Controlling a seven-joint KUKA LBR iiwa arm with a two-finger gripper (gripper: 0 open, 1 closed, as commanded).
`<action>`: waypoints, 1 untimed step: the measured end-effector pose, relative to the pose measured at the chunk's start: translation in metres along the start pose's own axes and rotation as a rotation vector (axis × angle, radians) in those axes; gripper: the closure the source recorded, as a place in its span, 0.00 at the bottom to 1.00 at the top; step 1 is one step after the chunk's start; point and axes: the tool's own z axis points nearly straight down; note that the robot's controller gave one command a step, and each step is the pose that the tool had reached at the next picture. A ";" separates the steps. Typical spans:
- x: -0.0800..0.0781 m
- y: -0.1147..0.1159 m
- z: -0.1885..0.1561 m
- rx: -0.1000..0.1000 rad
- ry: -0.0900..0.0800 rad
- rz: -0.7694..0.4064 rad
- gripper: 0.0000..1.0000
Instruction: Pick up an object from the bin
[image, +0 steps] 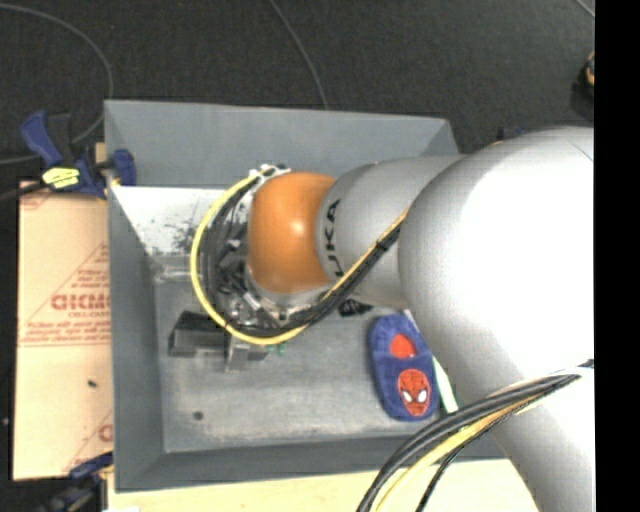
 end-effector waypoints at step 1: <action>0.001 0.000 -0.003 0.000 0.001 0.000 1.00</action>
Offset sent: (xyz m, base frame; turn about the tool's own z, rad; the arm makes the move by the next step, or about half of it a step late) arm -0.0001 0.0001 0.0286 0.0000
